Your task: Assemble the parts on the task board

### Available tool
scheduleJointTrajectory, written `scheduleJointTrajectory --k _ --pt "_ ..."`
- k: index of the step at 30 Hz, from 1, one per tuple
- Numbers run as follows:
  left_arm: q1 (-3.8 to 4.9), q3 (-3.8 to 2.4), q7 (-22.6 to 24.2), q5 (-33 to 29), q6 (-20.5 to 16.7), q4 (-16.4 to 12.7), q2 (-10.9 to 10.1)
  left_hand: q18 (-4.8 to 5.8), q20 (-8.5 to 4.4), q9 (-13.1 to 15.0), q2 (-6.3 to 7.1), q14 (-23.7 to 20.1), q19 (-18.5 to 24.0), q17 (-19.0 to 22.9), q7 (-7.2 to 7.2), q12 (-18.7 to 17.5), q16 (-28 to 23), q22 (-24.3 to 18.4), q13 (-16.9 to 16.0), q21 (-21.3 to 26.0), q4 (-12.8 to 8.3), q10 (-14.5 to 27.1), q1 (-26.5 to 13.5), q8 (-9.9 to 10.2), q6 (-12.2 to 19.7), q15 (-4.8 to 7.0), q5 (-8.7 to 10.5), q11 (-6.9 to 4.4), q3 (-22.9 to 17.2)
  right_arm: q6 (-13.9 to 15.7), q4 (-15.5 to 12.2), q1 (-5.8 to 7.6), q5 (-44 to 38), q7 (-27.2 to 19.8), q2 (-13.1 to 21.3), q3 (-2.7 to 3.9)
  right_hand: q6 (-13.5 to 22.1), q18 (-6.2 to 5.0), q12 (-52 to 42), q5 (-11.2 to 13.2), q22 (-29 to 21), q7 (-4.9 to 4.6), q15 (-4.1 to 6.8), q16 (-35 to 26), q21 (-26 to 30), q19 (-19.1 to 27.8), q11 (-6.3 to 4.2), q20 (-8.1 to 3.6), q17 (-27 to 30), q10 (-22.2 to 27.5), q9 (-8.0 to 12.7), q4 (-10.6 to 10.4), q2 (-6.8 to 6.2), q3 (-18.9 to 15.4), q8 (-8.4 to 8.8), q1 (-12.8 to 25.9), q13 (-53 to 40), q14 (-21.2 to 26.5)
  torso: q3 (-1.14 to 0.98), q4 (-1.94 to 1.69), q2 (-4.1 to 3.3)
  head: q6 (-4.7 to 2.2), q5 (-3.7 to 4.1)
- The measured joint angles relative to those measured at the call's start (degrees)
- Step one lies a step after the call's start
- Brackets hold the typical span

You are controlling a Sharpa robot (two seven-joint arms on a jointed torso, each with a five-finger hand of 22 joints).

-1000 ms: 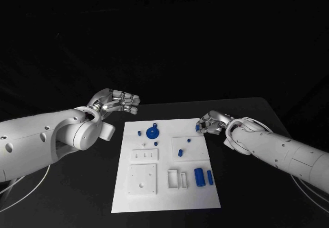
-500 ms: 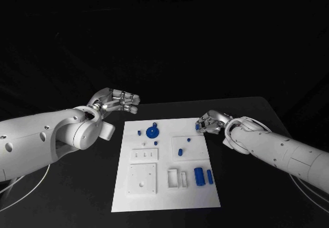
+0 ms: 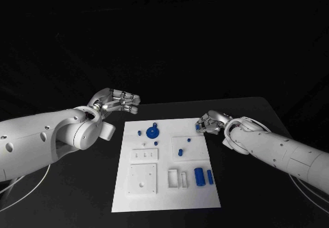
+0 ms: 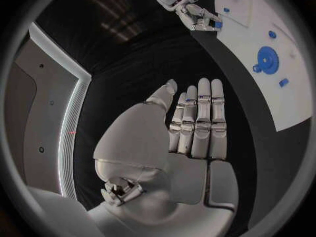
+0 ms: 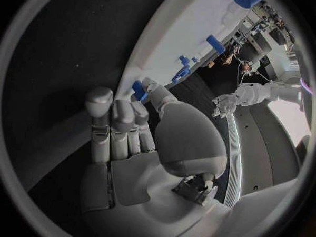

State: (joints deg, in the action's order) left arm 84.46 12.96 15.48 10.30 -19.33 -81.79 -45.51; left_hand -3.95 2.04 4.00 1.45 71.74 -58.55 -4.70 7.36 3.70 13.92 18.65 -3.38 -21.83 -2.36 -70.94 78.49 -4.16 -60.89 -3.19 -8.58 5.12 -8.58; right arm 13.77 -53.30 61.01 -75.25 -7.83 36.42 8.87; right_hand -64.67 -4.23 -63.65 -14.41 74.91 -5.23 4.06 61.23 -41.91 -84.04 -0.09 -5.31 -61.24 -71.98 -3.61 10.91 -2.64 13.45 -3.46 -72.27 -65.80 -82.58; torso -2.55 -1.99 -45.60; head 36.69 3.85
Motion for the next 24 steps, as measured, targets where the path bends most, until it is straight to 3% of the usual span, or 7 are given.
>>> scheduleJointTrajectory --k 6,10,19,22,24 --pt "0.00 0.00 0.0 0.0 0.0 0.0 0.0 0.00 0.00 0.0 -0.02 0.0 0.0 0.0 0.00 0.0 0.0 0.0 0.0 0.0 0.0 0.0 0.0 0.0 0.0 0.00 0.00 0.00 0.0 0.2 0.0 0.00 -0.1 0.0 0.0 0.01 -3.0 -0.01 0.0 4.6 0.0 0.89 0.24 0.0 -0.2 0.0 -0.43 -0.02 -0.1 0.0 0.0 0.4 0.50 3.4 0.18 -0.2 -0.1 -0.2 -0.04 0.01 0.00 0.01 0.03" --pt "0.00 0.00 0.0 0.0 0.0 0.0 0.0 0.00 0.00 0.0 -0.02 0.0 0.0 0.0 0.00 0.0 0.0 0.0 0.0 0.0 0.0 0.0 0.0 0.0 0.0 0.00 0.00 0.00 0.0 0.6 0.0 0.00 -0.2 0.0 -0.1 0.01 -3.6 -0.05 0.0 6.9 0.0 0.73 0.66 0.0 -0.4 0.0 -0.94 -0.42 -0.2 -0.1 0.0 0.7 1.16 4.8 0.18 -0.4 -0.2 -0.2 -0.04 0.02 -0.01 0.07 0.06" --pt "0.00 0.00 -0.1 0.1 0.0 0.0 0.0 0.00 0.00 0.0 -0.06 0.0 0.0 0.0 0.00 0.0 0.0 0.1 0.0 0.0 0.0 0.0 -0.1 0.0 0.0 0.00 0.00 0.00 0.0 2.4 -0.6 -0.01 -0.7 0.2 0.0 0.00 -3.6 -0.07 0.0 6.2 0.0 0.73 0.86 0.0 -0.7 0.0 -1.25 -0.83 -0.5 -0.4 0.0 0.9 1.62 4.9 0.14 -0.1 -0.2 -0.4 -0.07 0.04 -0.02 0.05 0.20" --pt "0.00 0.00 -0.5 0.4 0.1 0.0 0.0 0.00 0.00 0.0 -0.78 0.1 0.0 -0.1 -0.47 0.0 0.0 0.2 0.0 -0.4 0.0 -0.5 -0.3 0.0 -0.5 0.12 0.08 -0.54 0.0 3.2 -1.9 -0.01 -1.0 0.5 0.4 0.00 -3.6 -0.08 0.0 5.5 0.0 0.73 0.86 0.0 -0.7 0.0 -1.25 -0.83 -0.7 -0.4 0.0 0.5 1.62 4.6 0.12 -0.1 -0.2 -0.4 -0.08 0.12 -0.02 -0.08 0.21" --pt "0.00 0.00 -0.9 0.6 0.2 -0.1 0.0 0.00 -0.69 0.1 -1.24 1.7 -0.8 -0.5 -0.98 0.0 1.0 0.6 0.0 -1.2 0.5 -2.3 -0.8 0.0 -1.6 0.84 0.63 -1.27 0.5 3.6 -3.0 0.05 -1.2 0.9 0.8 -0.01 -3.6 -0.08 0.0 5.5 0.0 0.73 0.86 0.2 -1.0 0.0 -1.25 -0.83 -0.7 -0.4 0.0 0.6 1.62 4.4 0.12 -0.1 -0.2 -0.4 -0.06 0.17 -0.01 -0.21 0.14"
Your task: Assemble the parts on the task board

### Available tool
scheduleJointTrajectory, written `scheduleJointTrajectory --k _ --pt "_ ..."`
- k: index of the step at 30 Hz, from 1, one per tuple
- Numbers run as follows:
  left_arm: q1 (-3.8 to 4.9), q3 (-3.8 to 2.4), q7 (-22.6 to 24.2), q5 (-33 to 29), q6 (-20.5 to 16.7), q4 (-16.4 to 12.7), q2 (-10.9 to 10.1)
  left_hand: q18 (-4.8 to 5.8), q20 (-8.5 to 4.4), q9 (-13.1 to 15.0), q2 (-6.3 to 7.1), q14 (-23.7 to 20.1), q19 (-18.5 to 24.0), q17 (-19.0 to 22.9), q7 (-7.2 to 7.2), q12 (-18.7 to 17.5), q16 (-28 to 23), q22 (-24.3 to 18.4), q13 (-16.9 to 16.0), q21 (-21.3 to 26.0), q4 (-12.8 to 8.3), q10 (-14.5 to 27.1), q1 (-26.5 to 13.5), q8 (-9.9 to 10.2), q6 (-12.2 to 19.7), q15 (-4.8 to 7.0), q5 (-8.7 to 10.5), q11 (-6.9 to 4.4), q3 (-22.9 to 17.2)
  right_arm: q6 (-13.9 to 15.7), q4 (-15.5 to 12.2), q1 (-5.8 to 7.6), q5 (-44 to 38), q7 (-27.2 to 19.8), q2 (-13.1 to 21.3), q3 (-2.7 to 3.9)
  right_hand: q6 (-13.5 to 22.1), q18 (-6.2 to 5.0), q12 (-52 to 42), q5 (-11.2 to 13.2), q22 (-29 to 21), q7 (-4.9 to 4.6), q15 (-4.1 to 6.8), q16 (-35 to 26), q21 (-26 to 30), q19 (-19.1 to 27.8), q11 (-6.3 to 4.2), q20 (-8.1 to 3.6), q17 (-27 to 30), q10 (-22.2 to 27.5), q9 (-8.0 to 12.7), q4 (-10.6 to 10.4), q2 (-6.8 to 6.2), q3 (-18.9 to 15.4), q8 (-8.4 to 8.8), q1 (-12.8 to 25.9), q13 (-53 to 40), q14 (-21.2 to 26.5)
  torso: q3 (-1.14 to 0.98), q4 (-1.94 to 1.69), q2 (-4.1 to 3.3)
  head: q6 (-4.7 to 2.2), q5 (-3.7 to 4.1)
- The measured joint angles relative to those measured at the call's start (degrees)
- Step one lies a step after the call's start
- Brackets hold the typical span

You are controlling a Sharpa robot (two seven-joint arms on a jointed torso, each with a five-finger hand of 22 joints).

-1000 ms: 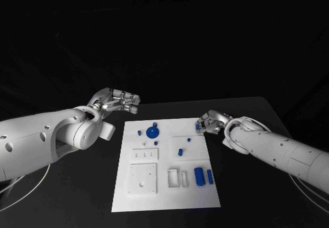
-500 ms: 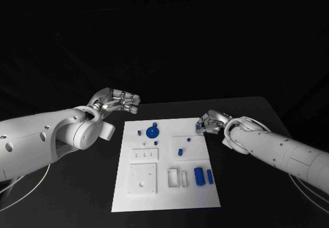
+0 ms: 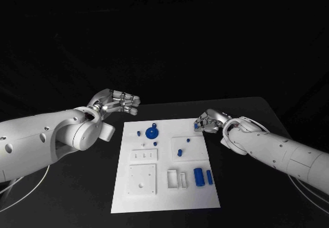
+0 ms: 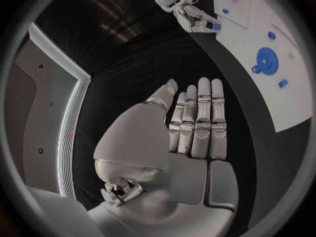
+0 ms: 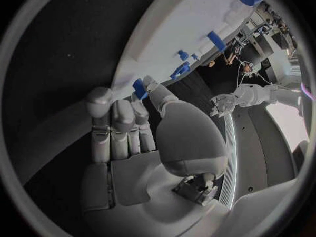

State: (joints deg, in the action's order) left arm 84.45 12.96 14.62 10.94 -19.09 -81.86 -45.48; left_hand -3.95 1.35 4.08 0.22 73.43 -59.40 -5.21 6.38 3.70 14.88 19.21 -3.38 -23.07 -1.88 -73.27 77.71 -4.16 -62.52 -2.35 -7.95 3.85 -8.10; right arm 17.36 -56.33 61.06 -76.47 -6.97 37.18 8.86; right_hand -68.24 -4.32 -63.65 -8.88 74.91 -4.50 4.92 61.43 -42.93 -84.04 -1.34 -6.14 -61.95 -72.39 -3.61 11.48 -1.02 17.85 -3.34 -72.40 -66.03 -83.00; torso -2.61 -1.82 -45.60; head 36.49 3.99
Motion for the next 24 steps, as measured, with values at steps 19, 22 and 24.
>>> scheduleJointTrajectory --k 19,22,24 --pt "0.03 -0.02 -15.2 5.4 4.4 2.3 4.4 1.77 -3.93 1.5 0.78 3.3 -4.0 -10.6 -2.40 0.2 14.4 5.8 -0.5 -8.1 7.5 -10.4 -6.1 0.2 -4.4 3.76 1.14 -3.44 7.0 1.0 -17.7 2.69 -6.5 12.4 2.1 0.06 -0.2 -0.03 0.3 0.2 0.0 0.18 0.19 0.4 -0.2 0.0 -0.19 0.00 -0.9 -0.2 0.0 -2.3 -2.20 1.8 -0.06 -0.3 0.1 -0.2 0.79 1.24 1.98 -0.09 -2.35" --pt "0.03 0.11 -17.7 6.3 5.3 2.9 5.7 1.77 -3.70 1.9 1.59 2.5 -3.3 -10.8 -1.81 0.5 14.9 6.2 -0.6 -8.5 8.8 -10.6 -7.1 0.2 -3.8 3.58 1.54 -3.25 7.2 0.9 -19.5 2.73 -7.3 14.5 1.4 0.06 -0.7 -0.03 0.3 -0.7 0.0 0.27 0.19 0.4 -0.2 0.0 -0.11 0.00 -0.9 -0.3 -0.1 -2.3 -2.34 1.8 -0.07 -0.2 0.2 -0.2 0.99 1.35 2.41 0.16 -2.93" --pt "0.03 0.26 -19.2 6.8 6.0 3.3 6.3 1.77 -3.61 2.3 2.14 2.4 -3.2 -10.8 -1.81 0.6 14.9 6.4 -0.6 -8.5 9.4 -10.6 -7.6 0.2 -3.6 3.48 1.85 -3.25 6.7 0.9 -20.5 2.76 -7.9 15.7 0.9 0.06 -0.7 -0.03 0.3 -0.9 0.0 0.29 0.19 0.4 -0.2 0.0 -0.11 0.00 -0.9 -0.3 -0.1 -2.3 -2.34 1.8 -0.07 -0.2 0.2 -0.2 1.12 1.41 2.70 0.40 -3.29"
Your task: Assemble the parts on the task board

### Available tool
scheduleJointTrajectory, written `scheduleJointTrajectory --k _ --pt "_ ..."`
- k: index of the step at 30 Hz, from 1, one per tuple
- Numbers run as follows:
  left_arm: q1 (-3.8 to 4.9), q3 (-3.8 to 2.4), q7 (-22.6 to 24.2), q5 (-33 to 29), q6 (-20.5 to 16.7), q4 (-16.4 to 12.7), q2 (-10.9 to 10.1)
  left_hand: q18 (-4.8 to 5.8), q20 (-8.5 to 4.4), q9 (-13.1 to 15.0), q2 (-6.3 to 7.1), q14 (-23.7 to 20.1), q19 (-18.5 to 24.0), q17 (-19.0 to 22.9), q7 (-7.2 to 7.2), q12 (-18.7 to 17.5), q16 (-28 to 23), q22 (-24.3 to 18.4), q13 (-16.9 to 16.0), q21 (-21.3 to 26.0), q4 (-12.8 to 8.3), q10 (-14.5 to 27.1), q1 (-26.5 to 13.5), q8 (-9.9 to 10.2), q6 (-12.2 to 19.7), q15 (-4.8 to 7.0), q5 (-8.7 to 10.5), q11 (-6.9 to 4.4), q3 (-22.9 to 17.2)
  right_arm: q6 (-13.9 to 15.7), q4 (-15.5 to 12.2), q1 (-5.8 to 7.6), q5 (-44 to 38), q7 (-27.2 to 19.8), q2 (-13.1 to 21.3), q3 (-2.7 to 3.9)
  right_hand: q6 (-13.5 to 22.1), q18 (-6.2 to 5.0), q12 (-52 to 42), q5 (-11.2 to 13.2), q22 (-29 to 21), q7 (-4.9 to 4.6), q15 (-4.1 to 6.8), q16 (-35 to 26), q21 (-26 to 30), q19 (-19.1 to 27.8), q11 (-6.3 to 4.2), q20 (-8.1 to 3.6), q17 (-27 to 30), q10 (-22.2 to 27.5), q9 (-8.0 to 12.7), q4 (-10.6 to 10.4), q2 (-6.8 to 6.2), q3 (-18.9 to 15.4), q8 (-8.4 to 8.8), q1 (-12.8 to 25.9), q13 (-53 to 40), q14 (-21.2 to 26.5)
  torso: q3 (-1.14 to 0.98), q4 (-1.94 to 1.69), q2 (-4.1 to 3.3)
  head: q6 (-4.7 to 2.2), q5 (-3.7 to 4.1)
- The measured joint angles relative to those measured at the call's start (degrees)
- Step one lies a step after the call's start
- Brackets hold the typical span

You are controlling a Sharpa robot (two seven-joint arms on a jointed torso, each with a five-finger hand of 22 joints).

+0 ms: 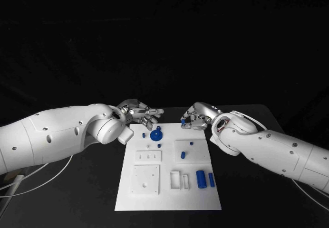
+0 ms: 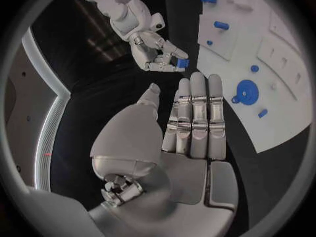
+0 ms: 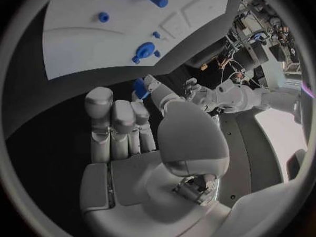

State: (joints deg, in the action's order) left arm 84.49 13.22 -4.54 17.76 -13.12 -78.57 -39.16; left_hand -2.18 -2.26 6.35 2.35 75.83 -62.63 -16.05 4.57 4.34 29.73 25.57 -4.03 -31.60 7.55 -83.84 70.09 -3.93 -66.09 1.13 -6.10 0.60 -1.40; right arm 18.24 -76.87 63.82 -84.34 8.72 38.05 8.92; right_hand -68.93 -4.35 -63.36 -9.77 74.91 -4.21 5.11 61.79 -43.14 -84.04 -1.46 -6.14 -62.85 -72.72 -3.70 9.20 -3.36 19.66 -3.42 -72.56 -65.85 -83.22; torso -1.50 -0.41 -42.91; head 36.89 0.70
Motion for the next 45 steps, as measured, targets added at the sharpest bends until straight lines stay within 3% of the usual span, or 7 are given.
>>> scheduleJointTrajectory --k 9,20,23,31,39,45 --pt "-0.04 0.28 -4.4 2.2 2.0 1.2 2.1 0.01 0.02 3.1 2.07 -0.4 0.4 0.2 -0.23 0.3 0.4 0.5 -0.1 0.0 1.9 0.1 -2.1 0.0 -0.1 -0.05 1.49 0.14 -1.6 0.0 -3.1 0.02 -2.1 3.4 -1.3 -0.01 0.0 0.00 0.2 0.0 0.0 0.02 0.00 0.0 0.0 0.0 0.01 0.00 0.0 0.0 -0.1 -0.4 -0.59 0.4 0.00 0.0 0.2 0.0 0.24 0.03 0.64 0.71 -0.32" --pt "-0.38 0.37 -8.6 4.4 3.6 1.6 3.3 0.01 0.20 10.0 4.29 -0.6 0.6 0.8 -0.21 1.6 -0.2 0.7 -0.2 0.9 4.5 1.7 -3.2 0.0 0.4 -0.23 2.45 0.63 -3.1 0.2 -4.8 -0.04 -3.4 5.5 -2.2 -0.02 0.0 0.00 0.2 -0.8 0.0 0.02 -0.01 0.0 0.2 0.0 0.03 0.00 0.0 0.0 -0.1 -0.5 -0.82 0.9 0.01 0.2 0.3 0.0 0.14 0.11 0.64 0.83 -0.49" --pt "-0.53 0.40 -9.4 4.6 3.6 1.7 3.6 0.01 0.72 10.9 5.04 -1.7 1.4 1.2 0.20 1.8 -0.9 0.7 -0.2 1.7 5.0 3.2 -3.2 0.0 1.7 -0.86 2.45 1.13 -3.1 0.2 -5.3 -0.08 -3.6 5.8 -2.4 -0.03 0.0 -0.01 0.2 -0.8 0.0 0.02 -0.01 0.0 0.2 0.0 0.03 0.00 0.0 0.0 -0.1 -0.5 -0.82 0.9 0.14 0.2 0.2 0.0 0.16 0.08 0.63 0.75 -0.47" --pt "-0.61 0.40 -10.6 4.7 2.8 1.7 3.9 0.01 0.81 14.2 5.04 -1.8 1.4 1.9 0.19 2.7 -1.1 0.3 -0.2 2.4 5.2 4.1 -3.2 0.0 1.9 -0.96 2.45 1.24 -3.3 0.1 -6.4 -0.20 -3.8 6.3 -2.8 -0.12 -0.1 0.00 0.2 -0.8 0.0 0.01 -0.03 0.0 0.2 0.0 0.04 0.00 0.0 0.0 -0.1 -0.5 -0.82 0.9 0.18 0.2 0.2 0.0 0.15 0.12 0.56 0.54 -0.45" --pt "-0.64 0.39 -11.4 4.6 2.6 1.7 4.4 0.00 0.82 15.1 5.04 -1.9 1.4 1.9 0.19 2.7 -1.1 0.3 -0.2 2.7 5.6 4.1 -3.2 0.0 1.9 -1.14 2.45 1.24 -3.2 -0.1 -6.6 -0.25 -3.9 6.6 -3.2 -0.36 -0.1 0.00 0.2 -0.8 0.0 0.01 -0.03 -0.2 0.2 0.0 0.06 0.00 0.0 0.0 -0.1 -0.5 -1.09 0.8 -0.07 0.0 0.2 0.0 0.17 0.09 0.51 0.47 -0.35" --pt "-0.64 0.39 -11.7 4.6 2.6 1.7 4.5 0.00 0.82 15.6 4.90 -1.9 1.4 2.1 0.19 2.7 -1.1 0.3 -0.2 2.9 5.2 4.5 -3.0 0.0 1.9 -1.14 2.45 1.25 -3.3 -0.3 -6.6 -0.27 -3.9 6.7 -3.6 -0.73 -0.1 0.00 0.6 -0.8 0.0 0.02 -0.04 -0.2 0.2 0.0 -0.08 0.00 0.1 0.1 -0.1 -0.7 -1.13 1.0 -0.07 -0.1 0.4 0.0 0.14 0.06 0.47 0.71 -0.74"
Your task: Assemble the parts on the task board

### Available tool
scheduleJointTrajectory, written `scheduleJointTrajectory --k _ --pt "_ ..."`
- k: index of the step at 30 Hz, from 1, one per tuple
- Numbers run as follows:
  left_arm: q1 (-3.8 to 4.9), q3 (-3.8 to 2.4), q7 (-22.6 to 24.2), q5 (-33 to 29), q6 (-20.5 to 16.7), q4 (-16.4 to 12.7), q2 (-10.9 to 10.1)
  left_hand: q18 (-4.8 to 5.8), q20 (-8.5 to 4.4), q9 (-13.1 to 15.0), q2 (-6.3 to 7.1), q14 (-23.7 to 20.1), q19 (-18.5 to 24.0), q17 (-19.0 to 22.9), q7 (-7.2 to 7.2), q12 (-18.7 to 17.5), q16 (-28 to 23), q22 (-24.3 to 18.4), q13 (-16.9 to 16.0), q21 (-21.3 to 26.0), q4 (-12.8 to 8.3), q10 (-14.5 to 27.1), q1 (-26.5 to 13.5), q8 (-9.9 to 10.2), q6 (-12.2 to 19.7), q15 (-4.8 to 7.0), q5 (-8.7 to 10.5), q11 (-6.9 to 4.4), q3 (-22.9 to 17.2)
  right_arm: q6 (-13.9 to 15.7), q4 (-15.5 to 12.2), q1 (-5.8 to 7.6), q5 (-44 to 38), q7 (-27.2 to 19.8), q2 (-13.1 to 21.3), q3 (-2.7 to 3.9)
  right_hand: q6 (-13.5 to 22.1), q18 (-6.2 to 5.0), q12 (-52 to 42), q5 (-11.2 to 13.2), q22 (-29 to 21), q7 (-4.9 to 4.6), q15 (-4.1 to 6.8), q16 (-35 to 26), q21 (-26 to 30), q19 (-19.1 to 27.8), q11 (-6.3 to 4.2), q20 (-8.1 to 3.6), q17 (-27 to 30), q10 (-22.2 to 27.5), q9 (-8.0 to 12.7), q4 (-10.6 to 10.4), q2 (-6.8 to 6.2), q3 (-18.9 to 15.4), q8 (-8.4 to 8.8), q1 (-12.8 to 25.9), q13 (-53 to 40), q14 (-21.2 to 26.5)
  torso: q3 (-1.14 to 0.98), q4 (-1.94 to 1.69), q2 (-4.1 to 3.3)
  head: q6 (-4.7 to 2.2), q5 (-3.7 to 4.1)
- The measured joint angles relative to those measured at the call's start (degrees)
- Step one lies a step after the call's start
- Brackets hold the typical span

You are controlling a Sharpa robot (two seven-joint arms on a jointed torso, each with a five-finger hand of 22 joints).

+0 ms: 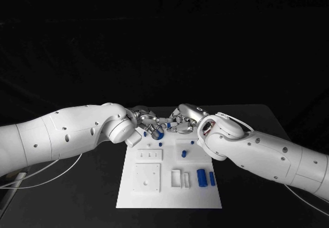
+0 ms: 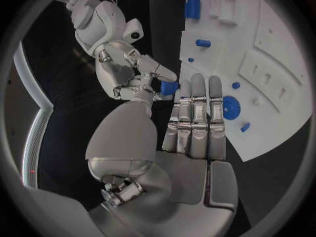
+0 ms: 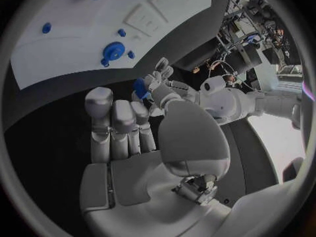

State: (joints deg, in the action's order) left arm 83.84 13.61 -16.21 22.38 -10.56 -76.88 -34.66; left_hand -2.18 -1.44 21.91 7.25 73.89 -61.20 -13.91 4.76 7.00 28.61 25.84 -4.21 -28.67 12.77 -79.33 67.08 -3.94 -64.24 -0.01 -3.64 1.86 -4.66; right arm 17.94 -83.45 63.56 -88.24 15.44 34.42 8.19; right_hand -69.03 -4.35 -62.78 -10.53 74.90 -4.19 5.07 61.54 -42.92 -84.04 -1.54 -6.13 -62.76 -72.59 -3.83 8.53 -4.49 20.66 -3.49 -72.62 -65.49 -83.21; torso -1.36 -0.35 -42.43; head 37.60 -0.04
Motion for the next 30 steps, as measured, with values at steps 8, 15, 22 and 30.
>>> scheduleJointTrajectory --k 8,15,22,30 --pt "-0.01 0.00 -0.1 0.0 0.6 -0.1 0.1 0.00 0.00 -2.0 -2.89 -0.2 0.0 0.0 -0.54 0.0 0.0 0.3 0.1 0.0 -2.6 0.0 0.8 0.0 -0.9 0.20 0.00 0.00 1.2 0.0 0.4 -0.01 0.0 0.4 -0.2 -0.15 0.0 0.00 0.0 -0.4 0.0 0.00 0.00 -0.2 0.3 0.0 0.00 0.00 0.1 0.0 0.0 0.0 -0.01 0.0 0.00 0.0 0.1 0.0 -0.02 -0.03 -0.03 0.12 -0.10" --pt "-0.01 0.01 -0.2 0.1 1.1 -0.2 0.2 0.00 0.00 -3.0 -3.75 -0.2 0.0 0.0 -0.46 0.0 0.0 0.4 0.1 0.2 -3.7 0.0 1.1 0.0 -1.0 0.20 -0.01 0.00 1.7 0.0 0.5 -0.03 -0.1 0.9 -0.5 -0.17 0.0 0.00 0.0 -0.4 0.0 0.00 0.00 -0.2 0.3 0.0 0.01 0.00 0.1 0.0 0.0 0.0 -0.15 0.0 0.01 0.1 0.1 0.0 -0.08 -0.01 -0.07 0.15 -0.10" --pt "-0.02 0.03 -0.5 0.3 1.2 -0.1 0.3 0.00 0.00 -3.3 -4.77 -0.2 0.0 0.0 -0.45 -0.2 0.0 0.5 0.1 0.2 -4.7 0.0 1.4 0.0 -1.0 0.20 -0.01 0.00 2.4 -0.1 0.5 -0.07 -0.1 1.2 -0.8 -0.22 0.0 0.00 0.0 -0.4 0.0 0.01 0.00 -0.2 0.3 0.0 0.02 0.00 0.1 0.0 0.0 0.0 -0.16 0.0 0.02 0.1 0.1 0.0 -0.10 -0.01 -0.08 0.12 -0.04" --pt "-0.04 0.06 -0.9 0.3 1.6 0.0 0.4 0.00 0.01 -3.4 -6.24 -0.2 0.0 0.0 -0.72 -0.2 0.0 0.6 0.1 0.2 -5.2 0.0 1.5 0.0 -1.2 0.20 -0.34 0.00 2.8 -0.2 0.5 -0.07 -0.1 1.4 -1.0 -0.43 -0.2 0.00 0.0 -0.6 0.0 -0.01 -0.01 -0.2 0.1 0.0 0.11 0.00 0.1 -0.1 0.0 -0.2 -0.31 0.2 0.06 0.0 0.1 0.0 -0.12 0.02 -0.10 0.12 -0.03"
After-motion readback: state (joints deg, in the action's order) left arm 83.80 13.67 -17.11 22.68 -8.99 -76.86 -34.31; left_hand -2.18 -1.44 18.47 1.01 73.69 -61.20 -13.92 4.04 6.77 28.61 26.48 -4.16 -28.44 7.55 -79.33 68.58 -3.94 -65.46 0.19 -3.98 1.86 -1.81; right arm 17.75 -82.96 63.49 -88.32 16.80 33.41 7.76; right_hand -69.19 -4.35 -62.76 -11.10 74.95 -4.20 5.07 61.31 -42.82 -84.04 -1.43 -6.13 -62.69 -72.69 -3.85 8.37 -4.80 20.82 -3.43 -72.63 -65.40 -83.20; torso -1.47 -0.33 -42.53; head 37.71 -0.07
